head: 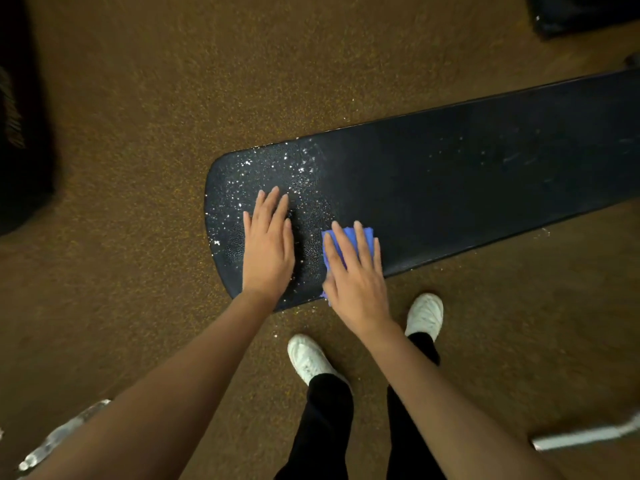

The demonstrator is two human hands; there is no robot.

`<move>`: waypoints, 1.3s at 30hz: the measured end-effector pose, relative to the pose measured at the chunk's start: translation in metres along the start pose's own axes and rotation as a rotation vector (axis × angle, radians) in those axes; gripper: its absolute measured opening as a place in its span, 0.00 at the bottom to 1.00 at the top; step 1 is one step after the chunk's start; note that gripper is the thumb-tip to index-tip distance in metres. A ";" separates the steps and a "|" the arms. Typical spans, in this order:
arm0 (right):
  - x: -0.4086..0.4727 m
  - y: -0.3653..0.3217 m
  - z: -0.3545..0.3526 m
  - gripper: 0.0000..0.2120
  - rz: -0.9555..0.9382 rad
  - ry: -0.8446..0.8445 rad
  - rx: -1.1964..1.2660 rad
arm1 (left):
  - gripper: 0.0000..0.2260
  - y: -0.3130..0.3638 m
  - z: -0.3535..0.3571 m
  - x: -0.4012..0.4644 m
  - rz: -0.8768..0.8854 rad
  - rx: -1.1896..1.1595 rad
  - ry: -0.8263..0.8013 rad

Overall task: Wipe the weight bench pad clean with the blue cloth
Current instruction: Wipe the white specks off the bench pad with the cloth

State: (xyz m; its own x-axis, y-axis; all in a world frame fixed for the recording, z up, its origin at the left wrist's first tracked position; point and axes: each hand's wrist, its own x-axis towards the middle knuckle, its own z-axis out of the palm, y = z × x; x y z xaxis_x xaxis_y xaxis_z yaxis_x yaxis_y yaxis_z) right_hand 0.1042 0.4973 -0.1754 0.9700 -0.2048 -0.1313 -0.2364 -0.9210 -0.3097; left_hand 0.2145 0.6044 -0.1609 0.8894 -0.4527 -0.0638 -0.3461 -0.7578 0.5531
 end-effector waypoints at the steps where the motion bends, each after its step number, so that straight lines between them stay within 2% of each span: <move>1: -0.001 0.011 -0.002 0.28 0.000 0.009 0.006 | 0.24 0.001 -0.001 -0.001 -0.008 -0.006 0.008; 5: 0.002 0.049 -0.006 0.27 0.239 0.107 -0.001 | 0.21 0.003 -0.002 -0.006 -0.034 -0.014 0.011; 8: 0.005 0.023 0.001 0.27 0.390 0.159 0.047 | 0.20 0.000 -0.003 -0.008 -0.045 -0.009 0.016; 9: 0.006 0.010 0.003 0.28 0.381 0.147 0.062 | 0.20 -0.003 -0.005 -0.007 -0.044 -0.005 0.019; 11: 0.001 -0.010 0.007 0.30 0.240 0.080 0.050 | 0.22 -0.008 -0.007 -0.006 -0.036 -0.002 0.027; 14: -0.007 0.000 0.007 0.31 0.030 0.037 0.023 | 0.23 -0.013 -0.010 -0.005 -0.034 0.004 0.034; 15: -0.010 0.011 0.005 0.30 0.040 0.045 0.014 | 0.23 -0.013 -0.010 -0.006 -0.038 0.002 0.037; 19: -0.006 0.053 -0.005 0.28 0.293 0.130 0.017 | 0.20 -0.009 -0.010 -0.008 -0.047 -0.005 0.039; 22: 0.003 0.049 -0.005 0.27 0.345 0.149 0.028 | 0.20 -0.009 -0.008 -0.007 -0.051 -0.004 0.035; 27: 0.016 0.013 -0.001 0.30 0.221 0.046 0.006 | 0.21 -0.009 0.000 -0.005 -0.064 0.011 0.002; 31: 0.024 0.033 -0.009 0.29 0.056 0.032 0.000 | 0.25 -0.003 0.001 0.002 -0.082 0.073 0.010; 35: 0.066 0.028 -0.012 0.28 0.238 0.105 0.032 | 0.27 -0.006 -0.004 0.012 -0.115 0.120 0.022; 39: 0.082 -0.002 -0.006 0.31 0.123 0.044 0.026 | 0.27 -0.014 -0.010 0.018 -0.158 0.113 0.065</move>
State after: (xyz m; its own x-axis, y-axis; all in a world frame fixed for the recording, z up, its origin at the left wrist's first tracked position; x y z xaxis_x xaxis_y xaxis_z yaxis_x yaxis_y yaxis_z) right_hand 0.1845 0.4802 -0.1802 0.9351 -0.3303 -0.1287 -0.3544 -0.8793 -0.3182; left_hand 0.2388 0.6115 -0.1614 0.9515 -0.2954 -0.0862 -0.2289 -0.8666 0.4434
